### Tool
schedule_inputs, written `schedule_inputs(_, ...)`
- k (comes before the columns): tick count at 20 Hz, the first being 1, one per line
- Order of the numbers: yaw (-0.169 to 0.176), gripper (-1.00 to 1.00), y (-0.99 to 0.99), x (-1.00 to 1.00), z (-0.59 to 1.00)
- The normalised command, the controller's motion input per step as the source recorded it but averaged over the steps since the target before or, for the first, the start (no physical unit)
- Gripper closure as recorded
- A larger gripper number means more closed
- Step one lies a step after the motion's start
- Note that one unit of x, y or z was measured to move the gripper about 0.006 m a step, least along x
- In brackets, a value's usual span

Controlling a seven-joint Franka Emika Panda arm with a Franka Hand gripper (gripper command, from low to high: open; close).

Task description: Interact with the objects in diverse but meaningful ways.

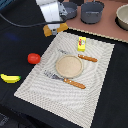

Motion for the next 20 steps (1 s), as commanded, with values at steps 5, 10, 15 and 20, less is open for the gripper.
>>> schedule_inputs(5, 0.0, 1.0, -0.21, 1.0, 0.26)
schedule_inputs(10, 0.0, 1.0, -0.24, 0.93, 0.06)
schedule_inputs(15, -0.015, 1.0, -0.32, 0.85, -0.06)
schedule_inputs(20, -0.018, 1.0, -0.28, 0.81, -0.15)
